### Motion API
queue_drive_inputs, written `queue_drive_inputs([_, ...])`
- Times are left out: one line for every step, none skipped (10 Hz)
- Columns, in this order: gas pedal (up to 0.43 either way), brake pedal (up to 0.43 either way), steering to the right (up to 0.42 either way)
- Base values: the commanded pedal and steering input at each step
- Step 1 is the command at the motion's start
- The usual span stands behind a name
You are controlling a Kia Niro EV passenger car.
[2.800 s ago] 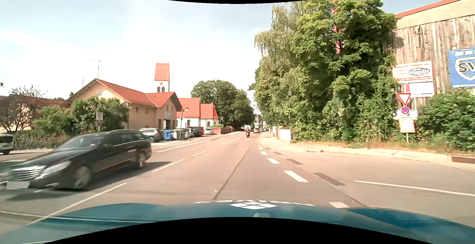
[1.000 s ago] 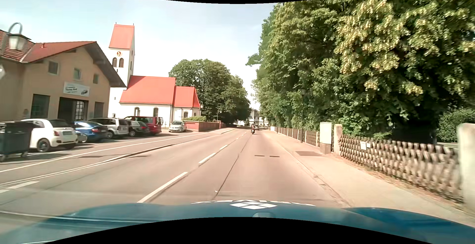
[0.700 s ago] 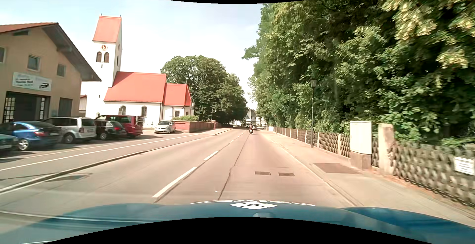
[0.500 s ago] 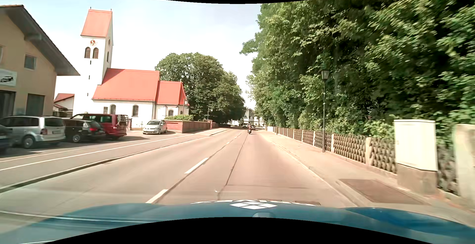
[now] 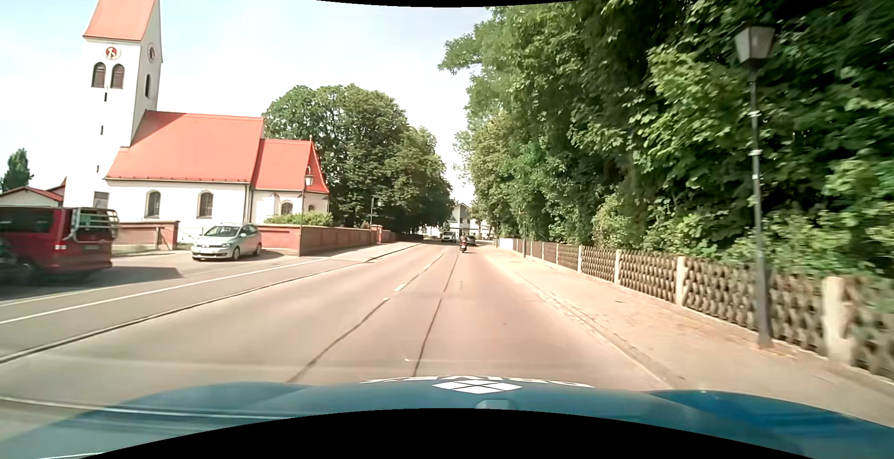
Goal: Follow the waypoints while adhering to traffic rules and regulations
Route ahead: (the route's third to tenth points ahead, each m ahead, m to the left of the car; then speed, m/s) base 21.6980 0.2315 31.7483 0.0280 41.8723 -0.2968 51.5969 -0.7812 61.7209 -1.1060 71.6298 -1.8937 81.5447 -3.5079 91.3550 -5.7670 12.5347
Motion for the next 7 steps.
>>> queue_drive_inputs([0.039,0.000,0.009])
queue_drive_inputs([0.039,0.000,0.008])
queue_drive_inputs([0.039,0.000,0.008])
queue_drive_inputs([0.039,0.000,0.006])
queue_drive_inputs([0.039,0.000,0.005])
queue_drive_inputs([0.039,0.000,0.004])
queue_drive_inputs([0.039,0.000,0.004])
